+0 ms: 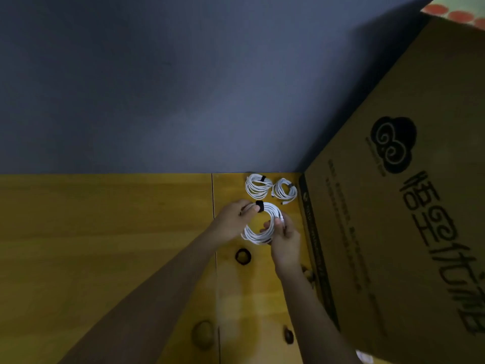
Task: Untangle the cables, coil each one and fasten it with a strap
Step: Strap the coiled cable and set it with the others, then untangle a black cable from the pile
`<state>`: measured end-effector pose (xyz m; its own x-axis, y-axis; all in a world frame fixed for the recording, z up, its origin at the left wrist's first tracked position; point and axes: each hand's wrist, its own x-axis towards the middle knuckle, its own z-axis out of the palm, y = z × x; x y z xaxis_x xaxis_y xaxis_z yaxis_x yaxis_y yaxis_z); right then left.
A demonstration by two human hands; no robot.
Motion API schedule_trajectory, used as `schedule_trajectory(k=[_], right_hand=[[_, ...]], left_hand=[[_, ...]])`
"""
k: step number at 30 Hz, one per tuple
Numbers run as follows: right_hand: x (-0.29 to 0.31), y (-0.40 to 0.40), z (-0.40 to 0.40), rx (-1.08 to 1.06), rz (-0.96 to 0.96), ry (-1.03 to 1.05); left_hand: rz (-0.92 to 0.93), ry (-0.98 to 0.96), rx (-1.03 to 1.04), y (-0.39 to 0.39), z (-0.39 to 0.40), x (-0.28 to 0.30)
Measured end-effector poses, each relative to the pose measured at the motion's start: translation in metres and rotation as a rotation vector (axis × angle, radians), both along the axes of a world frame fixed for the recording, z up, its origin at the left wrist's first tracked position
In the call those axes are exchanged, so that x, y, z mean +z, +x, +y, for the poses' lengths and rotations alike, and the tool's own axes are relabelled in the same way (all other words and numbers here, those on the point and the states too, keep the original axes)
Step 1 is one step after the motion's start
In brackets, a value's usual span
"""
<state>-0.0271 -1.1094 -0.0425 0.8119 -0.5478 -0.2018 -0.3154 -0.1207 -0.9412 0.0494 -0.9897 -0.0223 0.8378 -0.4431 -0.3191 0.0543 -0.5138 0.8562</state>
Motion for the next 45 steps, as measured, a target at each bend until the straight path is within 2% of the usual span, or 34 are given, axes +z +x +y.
schedule_trajectory(k=[3, 6, 14, 16, 18, 22, 28, 33, 38, 45], right_hand=[[-0.029, 0.038, -0.008, 0.043, 0.020, 0.028], [-0.063, 0.086, -0.004, 0.094, 0.076, 0.051], [-0.106, 0.182, 0.018, 0.098, 0.162, 0.078], [-0.106, 0.185, 0.015, 0.176, 0.264, -0.036], [-0.101, 0.181, 0.009, 0.297, 0.376, -0.235], [-0.078, 0.165, -0.005, 0.500, 0.434, -0.614], [-0.037, 0.128, -0.012, 0.657, 0.301, -0.936], [0.000, 0.100, 0.022, 0.723, 0.067, -1.060], [0.026, 0.079, 0.103, 0.821, -0.064, -1.070], [0.039, 0.050, 0.283, 1.009, -0.112, -1.085]], left_hand=[[-0.025, 0.007, 0.132, 0.021, -0.001, -0.019], [-0.025, 0.102, 0.253, 0.039, 0.012, -0.039], [-0.179, 0.324, 0.367, 0.060, 0.067, -0.059], [-0.201, 0.347, 0.362, 0.060, 0.074, -0.059], [-0.208, 0.379, 0.359, 0.055, 0.079, -0.059], [-0.231, 0.436, 0.343, 0.041, 0.083, -0.055], [-0.344, 0.440, 0.332, 0.025, 0.087, -0.031], [-0.447, 0.555, 0.313, 0.004, 0.124, -0.010], [-0.373, 0.629, 0.425, -0.040, 0.218, 0.011], [-0.306, 0.802, 0.603, -0.107, 0.398, 0.028]])
